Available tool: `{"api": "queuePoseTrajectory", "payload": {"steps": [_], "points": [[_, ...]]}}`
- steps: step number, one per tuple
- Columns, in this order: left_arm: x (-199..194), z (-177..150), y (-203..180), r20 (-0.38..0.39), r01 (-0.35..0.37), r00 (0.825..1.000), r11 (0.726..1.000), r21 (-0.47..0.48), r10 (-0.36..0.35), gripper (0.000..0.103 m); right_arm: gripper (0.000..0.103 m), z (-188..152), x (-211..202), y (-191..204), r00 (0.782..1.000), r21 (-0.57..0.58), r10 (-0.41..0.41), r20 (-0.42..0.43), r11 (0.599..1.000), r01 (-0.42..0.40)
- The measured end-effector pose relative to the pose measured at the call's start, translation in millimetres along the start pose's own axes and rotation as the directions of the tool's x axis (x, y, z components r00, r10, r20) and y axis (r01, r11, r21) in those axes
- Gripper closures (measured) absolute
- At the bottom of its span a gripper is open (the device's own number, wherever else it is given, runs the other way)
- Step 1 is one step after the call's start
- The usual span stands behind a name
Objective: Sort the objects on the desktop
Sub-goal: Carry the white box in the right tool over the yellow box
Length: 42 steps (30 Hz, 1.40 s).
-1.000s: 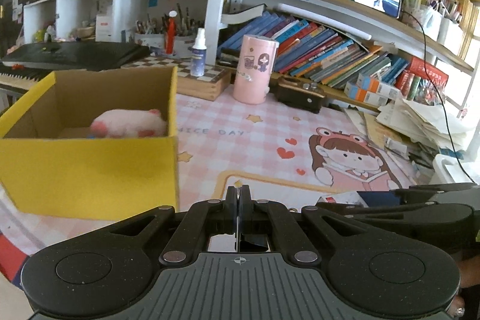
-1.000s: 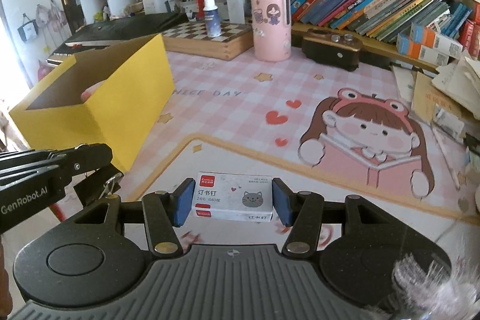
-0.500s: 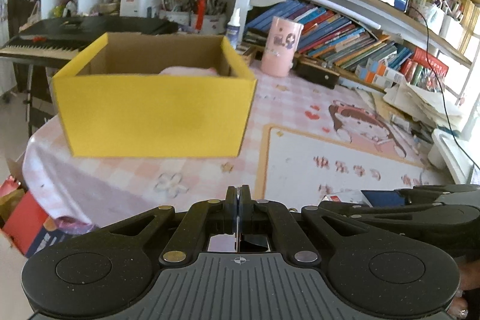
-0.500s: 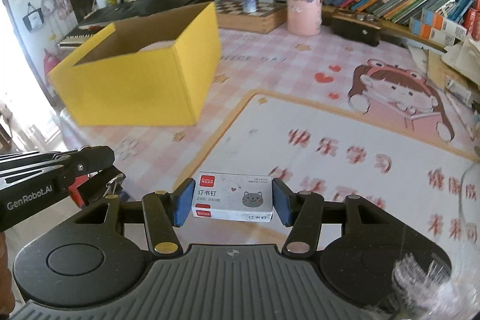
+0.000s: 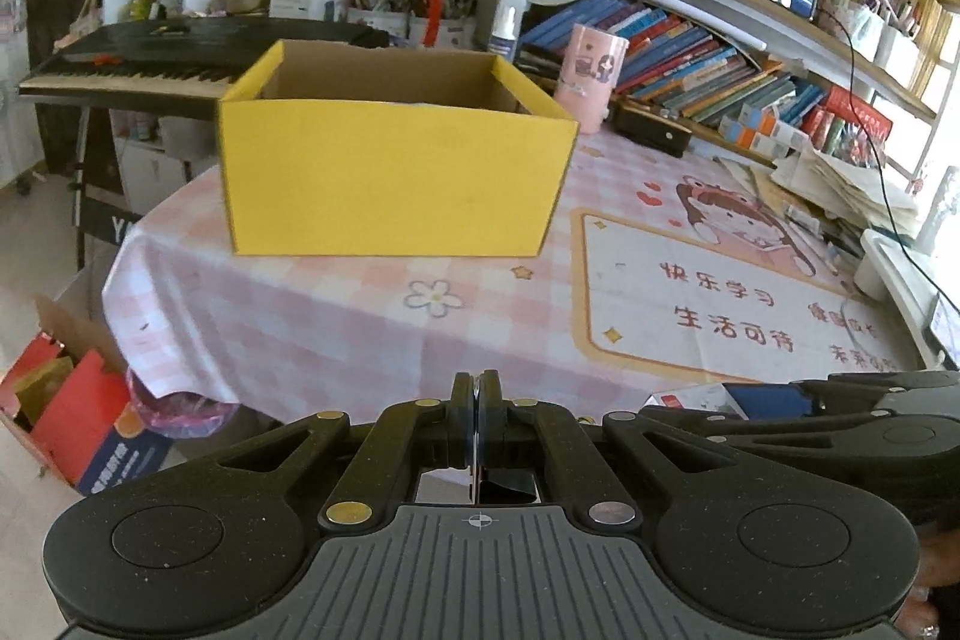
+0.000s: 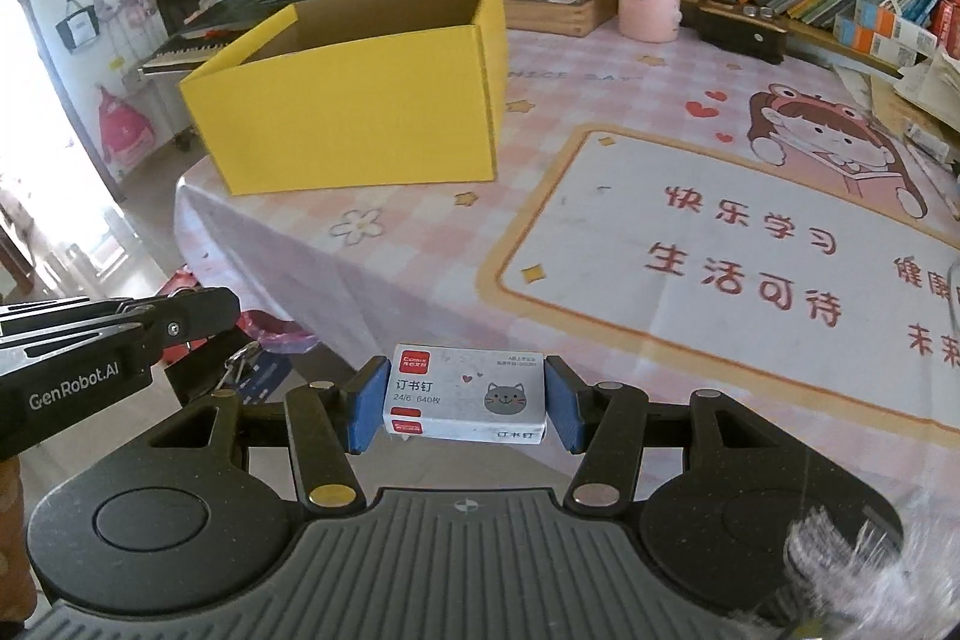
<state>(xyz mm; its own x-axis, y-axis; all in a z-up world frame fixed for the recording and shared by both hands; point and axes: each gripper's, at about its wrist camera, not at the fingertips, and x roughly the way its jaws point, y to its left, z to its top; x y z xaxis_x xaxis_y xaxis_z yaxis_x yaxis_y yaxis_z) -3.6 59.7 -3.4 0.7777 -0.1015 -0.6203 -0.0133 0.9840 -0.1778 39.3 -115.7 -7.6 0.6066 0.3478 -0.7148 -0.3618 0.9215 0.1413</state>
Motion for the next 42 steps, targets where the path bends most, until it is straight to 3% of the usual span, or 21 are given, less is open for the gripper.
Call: {"api": "queuePoseTrajectory", "payload": {"steps": [21, 34, 42], "points": [[-38, -1, 53, 0.094, -0.107, 0.989, 0.989, -0.106, 0.117, 0.103, 0.051, 14, 0, 70, 0.995, -0.147, 0.087, 0.044, 0.986, -0.079], [-37, 4, 60, 0.102, -0.126, 0.985, 0.985, -0.12, 0.138, 0.103, 0.051, 27, 7, 81, 0.994, -0.183, 0.107, 0.036, 0.978, -0.098], [-22, 25, 60, 0.128, -0.142, 0.98, 0.984, -0.11, 0.155, 0.103, 0.051, 46, 19, 75, 0.991, -0.186, 0.116, 0.06, 0.977, -0.103]]}}
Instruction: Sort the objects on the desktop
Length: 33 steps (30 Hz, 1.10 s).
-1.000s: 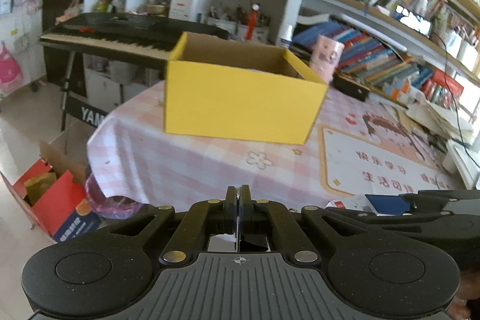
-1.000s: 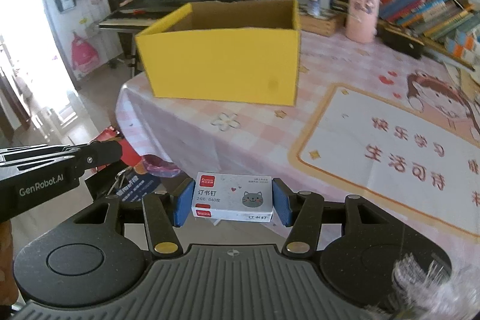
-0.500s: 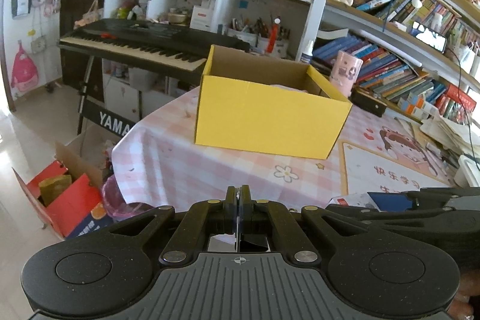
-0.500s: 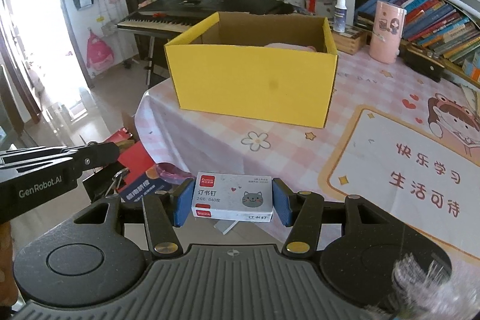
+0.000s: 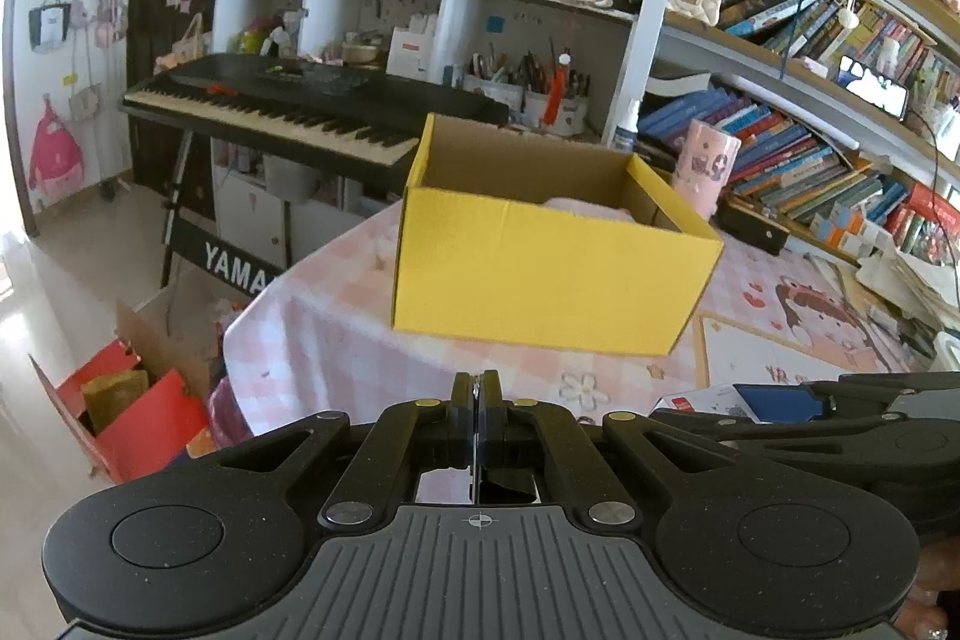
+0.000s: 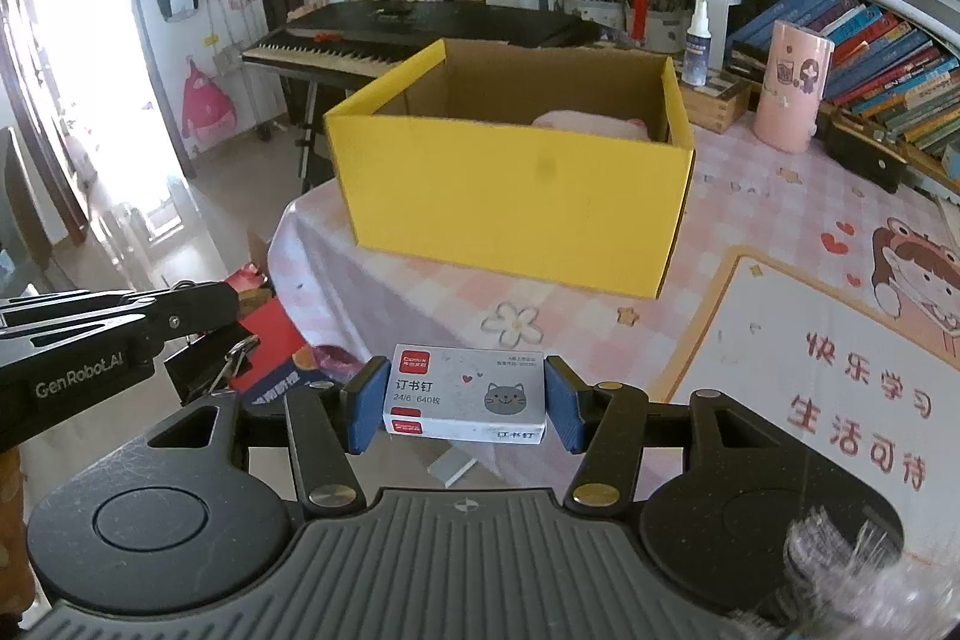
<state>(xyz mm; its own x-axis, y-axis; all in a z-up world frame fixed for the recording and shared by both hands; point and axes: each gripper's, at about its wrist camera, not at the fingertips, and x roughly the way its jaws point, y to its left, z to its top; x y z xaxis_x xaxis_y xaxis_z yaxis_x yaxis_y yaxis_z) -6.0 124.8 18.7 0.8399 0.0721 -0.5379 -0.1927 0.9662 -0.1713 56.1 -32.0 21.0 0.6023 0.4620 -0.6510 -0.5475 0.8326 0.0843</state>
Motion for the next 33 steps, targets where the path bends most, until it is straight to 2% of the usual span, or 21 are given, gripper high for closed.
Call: {"api": "queuePoseTrajectory", "payload": {"steps": [5, 15, 21, 27, 33], "points": [[14, 19, -6, 0.029, -0.004, 1.0, 1.0, 0.006, 0.004, 0.103, 0.051, 22, 10, -12, 0.999, -0.003, 0.006, 0.033, 1.0, -0.006], [52, 70, -28, 0.124, -0.021, 0.992, 1.0, 0.019, 0.018, 0.103, 0.051, 84, 24, -48, 0.984, -0.033, 0.01, 0.176, 0.999, -0.004], [83, 99, -42, 0.161, -0.049, 0.986, 0.999, 0.021, 0.045, 0.103, 0.051, 115, 42, -70, 0.979, -0.061, 0.036, 0.202, 0.998, -0.024], [118, 110, -52, 0.138, -0.076, 0.988, 0.996, 0.037, 0.07, 0.103, 0.051, 137, 62, -93, 0.975, -0.079, 0.065, 0.212, 0.996, -0.049], [155, 110, -59, 0.066, -0.104, 0.993, 0.991, 0.079, 0.099, 0.103, 0.051, 152, 86, -109, 0.977, -0.104, 0.082, 0.196, 0.993, -0.062]]}}
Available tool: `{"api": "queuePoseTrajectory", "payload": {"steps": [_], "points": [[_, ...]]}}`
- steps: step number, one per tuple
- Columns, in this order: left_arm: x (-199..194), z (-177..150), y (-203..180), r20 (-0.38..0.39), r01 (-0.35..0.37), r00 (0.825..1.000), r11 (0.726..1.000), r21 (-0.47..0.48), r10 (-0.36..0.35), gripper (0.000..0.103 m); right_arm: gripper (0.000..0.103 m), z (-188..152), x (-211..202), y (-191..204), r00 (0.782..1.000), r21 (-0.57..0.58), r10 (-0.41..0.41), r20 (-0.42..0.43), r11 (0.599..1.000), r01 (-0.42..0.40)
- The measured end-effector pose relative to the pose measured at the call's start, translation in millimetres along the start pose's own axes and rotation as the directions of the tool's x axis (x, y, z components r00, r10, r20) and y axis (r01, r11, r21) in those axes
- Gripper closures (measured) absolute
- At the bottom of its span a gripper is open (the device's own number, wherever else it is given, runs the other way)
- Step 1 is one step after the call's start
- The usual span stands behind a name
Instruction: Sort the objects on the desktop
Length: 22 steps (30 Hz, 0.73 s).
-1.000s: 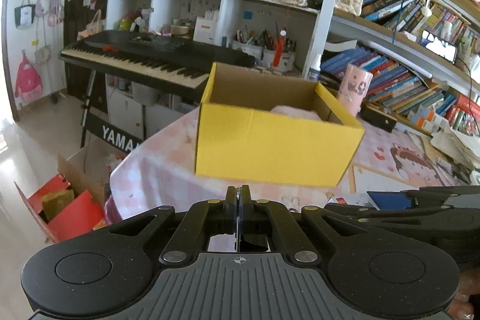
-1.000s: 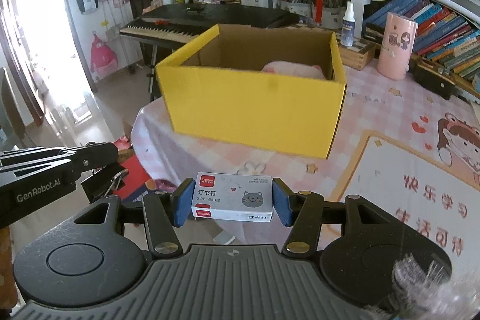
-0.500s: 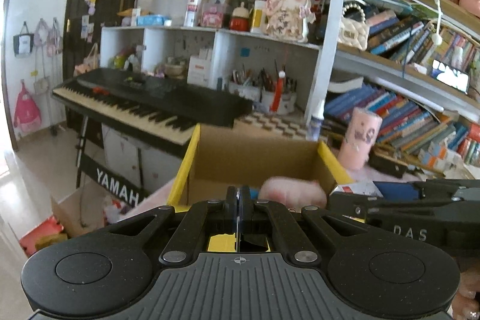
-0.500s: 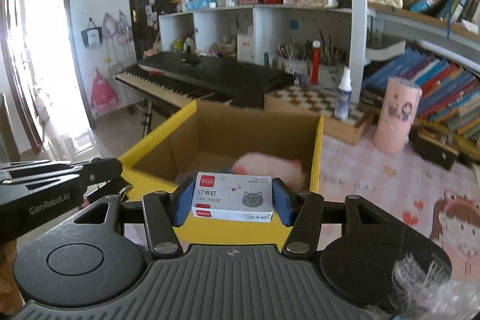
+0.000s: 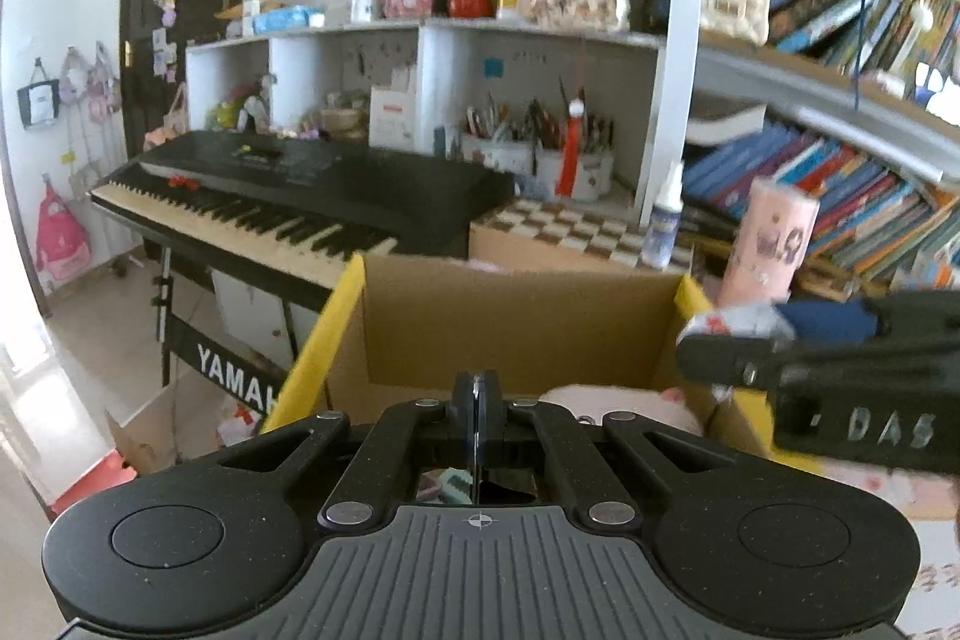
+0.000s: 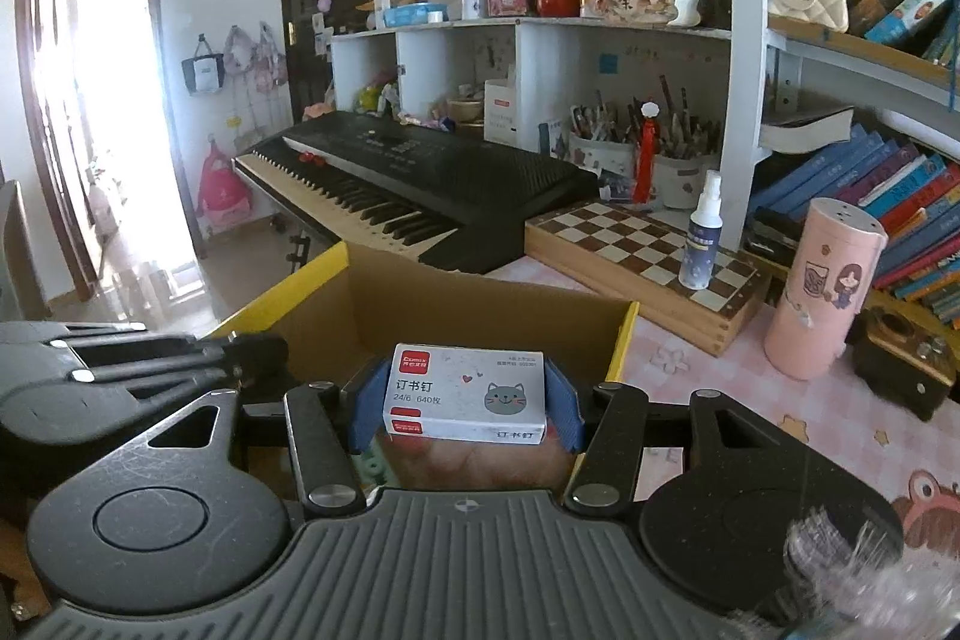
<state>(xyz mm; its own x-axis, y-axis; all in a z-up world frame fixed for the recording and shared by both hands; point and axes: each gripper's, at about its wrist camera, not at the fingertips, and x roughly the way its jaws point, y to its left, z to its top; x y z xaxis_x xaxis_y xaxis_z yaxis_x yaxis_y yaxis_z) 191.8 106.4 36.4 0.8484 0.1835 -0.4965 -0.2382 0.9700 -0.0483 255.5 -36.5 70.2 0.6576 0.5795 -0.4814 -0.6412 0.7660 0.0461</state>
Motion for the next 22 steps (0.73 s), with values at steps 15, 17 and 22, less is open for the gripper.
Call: {"api": "queuePoseTrajectory", "payload": {"steps": [15, 17, 22], "points": [[50, -16, -7, -0.19, -0.017, 0.982, 1.0, 0.025, 0.022, 0.103, 0.051, 7, 48, -12, 0.994, -0.043, 0.074, -0.079, 0.996, -0.078], [52, -16, -8, -0.195, -0.019, 0.98, 0.999, 0.029, 0.024, 0.103, 0.051, 9, 54, -11, 0.992, -0.058, 0.086, -0.089, 0.994, -0.091], [50, -17, -9, -0.194, -0.028, 0.98, 0.999, 0.03, 0.033, 0.103, 0.051, 14, 67, -7, 0.983, -0.07, 0.127, -0.131, 0.988, -0.137]]}}
